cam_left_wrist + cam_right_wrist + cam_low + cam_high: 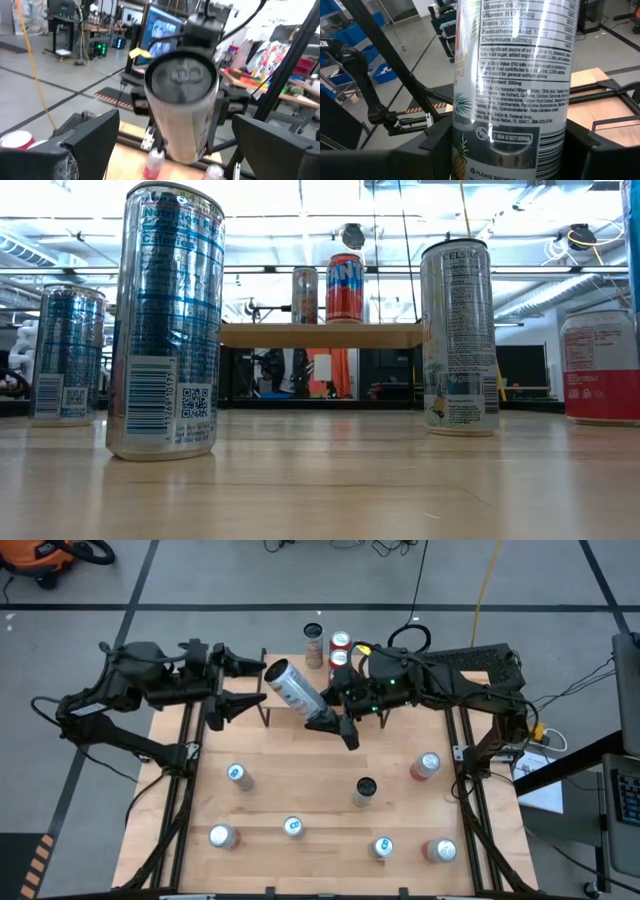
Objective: Place canned beverage on shelf
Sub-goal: Put the left white and yellow soda can aligned with the other white and yellow soda can on the shelf
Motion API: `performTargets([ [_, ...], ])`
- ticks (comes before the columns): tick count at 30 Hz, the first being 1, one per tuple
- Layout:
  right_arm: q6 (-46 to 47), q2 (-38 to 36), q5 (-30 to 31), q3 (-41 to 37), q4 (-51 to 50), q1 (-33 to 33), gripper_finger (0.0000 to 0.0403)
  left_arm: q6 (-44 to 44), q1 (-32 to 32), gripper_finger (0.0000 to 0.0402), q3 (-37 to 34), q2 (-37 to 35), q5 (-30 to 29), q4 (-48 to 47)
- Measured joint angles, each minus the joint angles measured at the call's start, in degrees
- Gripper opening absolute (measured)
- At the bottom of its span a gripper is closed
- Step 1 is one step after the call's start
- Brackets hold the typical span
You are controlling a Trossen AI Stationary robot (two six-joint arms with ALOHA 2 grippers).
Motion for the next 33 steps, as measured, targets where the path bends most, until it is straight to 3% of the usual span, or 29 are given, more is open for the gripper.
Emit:
performTargets([
  [7,0.6,0.3,-3.5,0.0,1.8,0.0,0.0230,-1.6,4.9,0.0390,0.0,2.3,14.7,7.7],
  [14,1.2,0.3,-5.1,0.0,3.3,0.0,0.0230,-1.1,6.9,0.0390,0.0,5.4,20.5,9.6],
  [20,1.7,0.3,-7.2,0.0,2.9,0.0,0.0230,-1.1,6.9,0.0390,0.0,6.6,22.4,15.2],
  [26,1.7,0.3,-7.2,0.0,2.7,0.0,0.0230,-1.4,6.9,0.0389,0.0,6.9,23.5,14.6],
  [33,1.7,0.3,-7.2,0.0,2.7,0.0,0.0230,-1.5,6.9,0.0346,0.0,6.9,23.5,14.6],
])
